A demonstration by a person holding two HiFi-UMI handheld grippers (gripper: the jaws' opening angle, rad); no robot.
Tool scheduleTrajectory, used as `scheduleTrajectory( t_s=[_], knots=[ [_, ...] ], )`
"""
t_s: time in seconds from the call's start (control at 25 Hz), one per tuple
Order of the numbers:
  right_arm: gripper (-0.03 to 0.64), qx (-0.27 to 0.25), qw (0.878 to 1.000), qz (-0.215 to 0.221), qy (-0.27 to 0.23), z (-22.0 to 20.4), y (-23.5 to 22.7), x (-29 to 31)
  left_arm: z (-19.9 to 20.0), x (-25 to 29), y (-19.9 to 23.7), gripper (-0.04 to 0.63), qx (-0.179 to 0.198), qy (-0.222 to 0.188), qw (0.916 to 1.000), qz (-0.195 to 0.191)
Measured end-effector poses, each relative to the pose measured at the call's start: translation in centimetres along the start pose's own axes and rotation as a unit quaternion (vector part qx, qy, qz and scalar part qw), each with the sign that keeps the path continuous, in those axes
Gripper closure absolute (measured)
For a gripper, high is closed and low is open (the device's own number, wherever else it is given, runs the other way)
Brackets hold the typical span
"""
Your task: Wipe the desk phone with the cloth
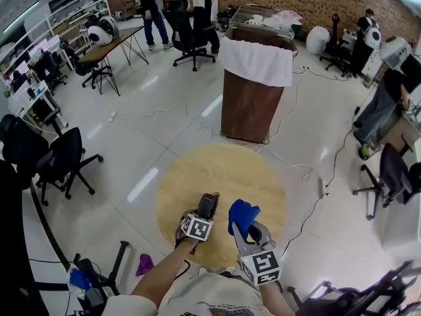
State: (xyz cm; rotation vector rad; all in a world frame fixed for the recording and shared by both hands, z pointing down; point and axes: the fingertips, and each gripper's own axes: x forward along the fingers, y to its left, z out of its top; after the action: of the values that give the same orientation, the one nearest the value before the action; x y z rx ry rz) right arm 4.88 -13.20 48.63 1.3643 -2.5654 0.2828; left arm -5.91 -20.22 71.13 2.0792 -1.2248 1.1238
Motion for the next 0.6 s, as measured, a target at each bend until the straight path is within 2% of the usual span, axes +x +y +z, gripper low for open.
scheduleTrajectory(
  t_s=[0.16, 0.32, 0.6],
  knots=[
    [0.555, 0.001, 1.0, 0.001, -0.001, 0.0, 0.1, -0.2, 0.0, -0.1, 0.0, 0.33, -0.006, 0.002, 1.0, -0.004],
    [0.555, 0.002, 1.0, -0.003, -0.004, 0.2, 0.0, -0.7, 0.2, -0.4, 0.5, 0.337, -0.01, -0.017, 0.9998, -0.003],
    [0.555, 0.002, 1.0, -0.011, -0.005, 0.2, -0.6, -1.3, 1.1, -2.0, -0.1, 0.341, -0.031, -0.049, 0.998, -0.026]
  ],
)
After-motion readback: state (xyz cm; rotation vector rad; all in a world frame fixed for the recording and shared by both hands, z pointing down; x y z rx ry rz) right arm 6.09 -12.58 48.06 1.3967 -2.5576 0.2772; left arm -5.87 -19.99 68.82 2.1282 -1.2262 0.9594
